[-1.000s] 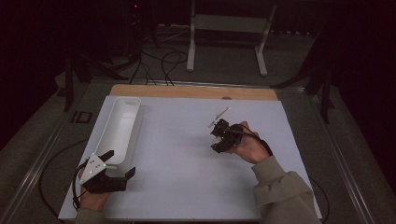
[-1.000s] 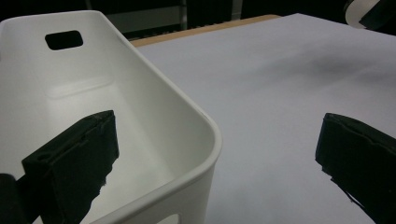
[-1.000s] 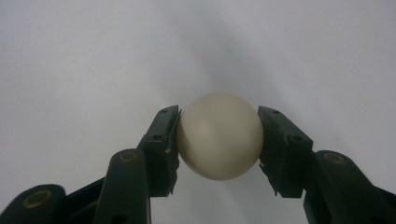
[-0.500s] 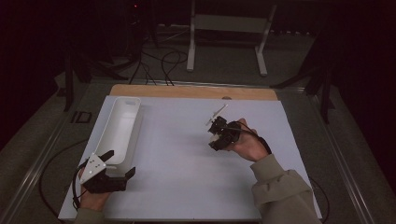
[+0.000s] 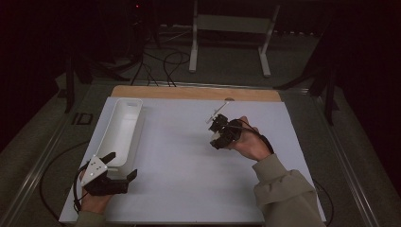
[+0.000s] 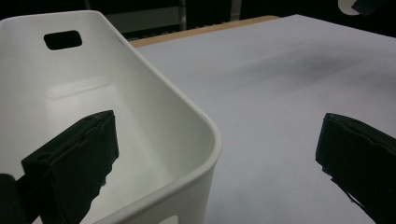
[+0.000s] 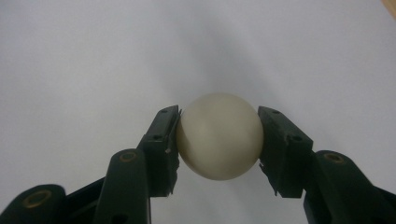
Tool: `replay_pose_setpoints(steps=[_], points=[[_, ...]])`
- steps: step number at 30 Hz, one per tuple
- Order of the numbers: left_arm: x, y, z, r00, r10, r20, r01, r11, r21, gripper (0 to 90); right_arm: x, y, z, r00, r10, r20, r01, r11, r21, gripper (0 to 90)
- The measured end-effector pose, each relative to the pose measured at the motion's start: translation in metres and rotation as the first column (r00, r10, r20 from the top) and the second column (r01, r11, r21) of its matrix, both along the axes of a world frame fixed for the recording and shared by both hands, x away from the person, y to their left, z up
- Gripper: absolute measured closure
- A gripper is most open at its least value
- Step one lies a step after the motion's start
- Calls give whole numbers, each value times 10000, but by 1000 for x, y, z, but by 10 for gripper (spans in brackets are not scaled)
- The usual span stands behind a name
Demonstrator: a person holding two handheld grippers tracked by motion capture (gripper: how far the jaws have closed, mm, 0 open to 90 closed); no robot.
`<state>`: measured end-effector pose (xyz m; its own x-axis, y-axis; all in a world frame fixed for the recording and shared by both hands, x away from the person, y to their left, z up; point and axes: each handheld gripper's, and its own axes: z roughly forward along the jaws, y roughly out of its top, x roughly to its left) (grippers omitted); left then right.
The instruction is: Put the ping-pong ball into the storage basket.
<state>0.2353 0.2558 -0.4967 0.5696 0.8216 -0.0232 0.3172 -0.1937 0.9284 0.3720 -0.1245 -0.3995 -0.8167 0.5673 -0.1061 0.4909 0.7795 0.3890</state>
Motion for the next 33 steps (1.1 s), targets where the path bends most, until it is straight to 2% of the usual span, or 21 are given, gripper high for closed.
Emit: replay_pose_setpoints(steps=[33], points=[[1,1,0,10000,-74,32,74,10000,-10,0,8,18,15,9994,258,229,-262,9995,164,501]])
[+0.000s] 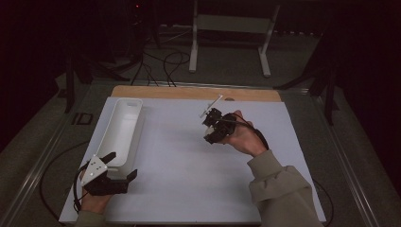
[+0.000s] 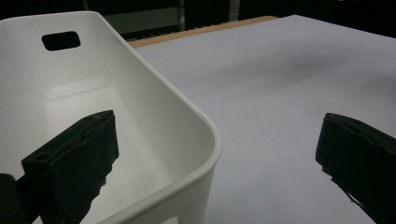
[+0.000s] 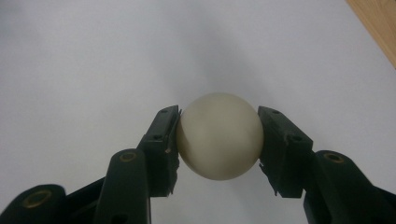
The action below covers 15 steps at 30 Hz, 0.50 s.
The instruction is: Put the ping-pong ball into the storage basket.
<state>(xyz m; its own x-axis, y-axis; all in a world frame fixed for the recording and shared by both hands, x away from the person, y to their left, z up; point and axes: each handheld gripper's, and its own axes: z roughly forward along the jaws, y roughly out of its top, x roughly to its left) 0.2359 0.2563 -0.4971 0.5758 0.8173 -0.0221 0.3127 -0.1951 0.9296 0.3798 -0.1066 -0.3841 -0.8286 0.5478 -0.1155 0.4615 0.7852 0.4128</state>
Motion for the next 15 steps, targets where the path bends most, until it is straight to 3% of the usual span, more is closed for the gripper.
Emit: replay_pose_setpoints(steps=[15], points=[[0,0,0,10000,-10,8,10,10000,-21,0,3,9,3,10000,10,-18,-10,9999,171,501]])
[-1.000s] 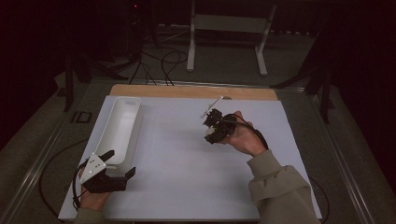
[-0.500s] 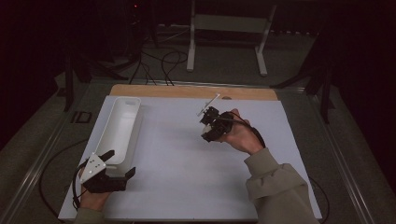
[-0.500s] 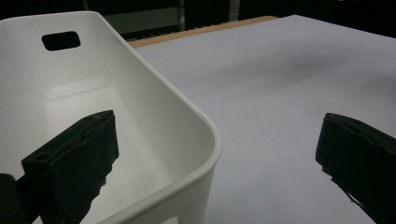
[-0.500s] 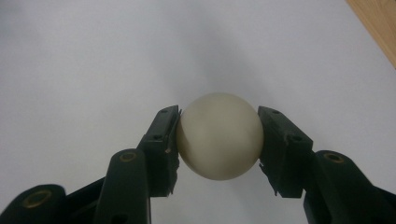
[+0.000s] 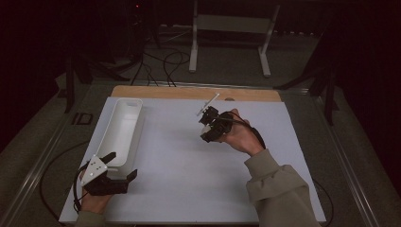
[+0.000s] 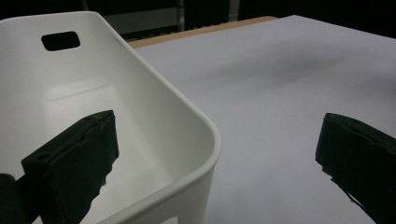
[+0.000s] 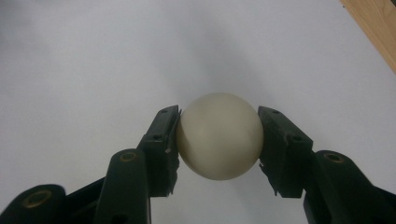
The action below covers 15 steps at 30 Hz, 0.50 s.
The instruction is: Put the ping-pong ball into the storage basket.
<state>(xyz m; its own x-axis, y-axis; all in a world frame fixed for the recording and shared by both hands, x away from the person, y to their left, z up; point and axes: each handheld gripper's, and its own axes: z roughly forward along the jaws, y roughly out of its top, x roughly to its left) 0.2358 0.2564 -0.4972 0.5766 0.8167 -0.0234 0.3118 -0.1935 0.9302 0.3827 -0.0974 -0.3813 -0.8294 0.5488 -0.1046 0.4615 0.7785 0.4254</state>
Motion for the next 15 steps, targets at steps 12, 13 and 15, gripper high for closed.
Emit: replay_pose_setpoints(steps=[12,13,15], points=[[-1,0,0,10000,-10,4,10,10000,20,0,3,8,5,10000,86,22,-86,9999,128,502],[-1,0,0,10000,-11,7,11,10000,9,0,3,9,5,10000,81,-3,-81,9999,136,502],[-1,0,0,10000,-17,12,17,10000,15,0,4,11,6,9999,114,26,-114,9998,151,502]])
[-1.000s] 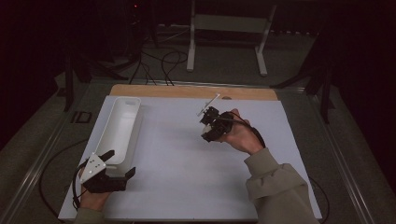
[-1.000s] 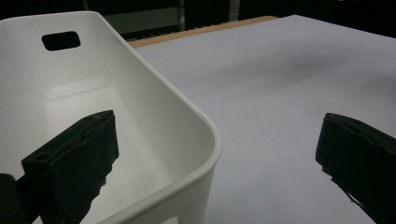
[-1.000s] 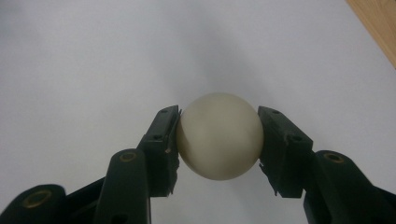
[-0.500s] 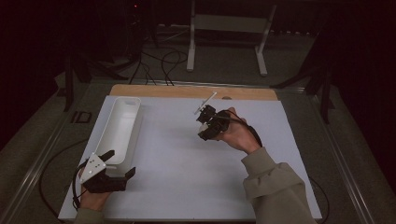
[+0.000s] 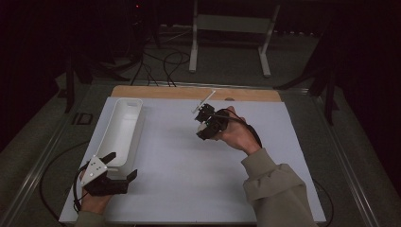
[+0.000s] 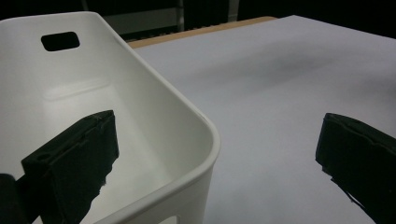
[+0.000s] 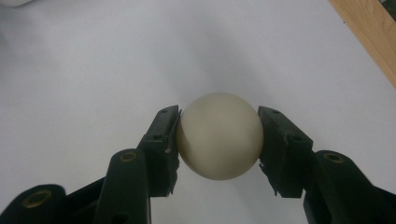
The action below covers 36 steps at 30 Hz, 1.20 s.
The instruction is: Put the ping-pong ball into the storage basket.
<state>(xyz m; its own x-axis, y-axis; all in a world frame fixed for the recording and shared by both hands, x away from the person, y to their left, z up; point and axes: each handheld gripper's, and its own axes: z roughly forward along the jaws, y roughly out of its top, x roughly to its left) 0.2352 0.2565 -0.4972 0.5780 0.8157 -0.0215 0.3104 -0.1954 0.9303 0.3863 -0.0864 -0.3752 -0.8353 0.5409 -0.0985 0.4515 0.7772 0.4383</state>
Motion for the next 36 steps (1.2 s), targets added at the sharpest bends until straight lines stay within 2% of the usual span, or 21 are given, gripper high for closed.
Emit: replay_pose_setpoints(steps=[18,30,36], points=[[0,0,0,10000,-3,24,3,10000,1,0,4,10,8,10000,48,29,-49,9998,207,502],[0,0,0,10000,-18,31,18,10000,17,0,8,20,14,9998,182,50,-183,9998,107,502],[-1,0,0,10000,-39,60,39,10000,-20,0,11,24,18,9996,296,-23,-295,9992,275,502]])
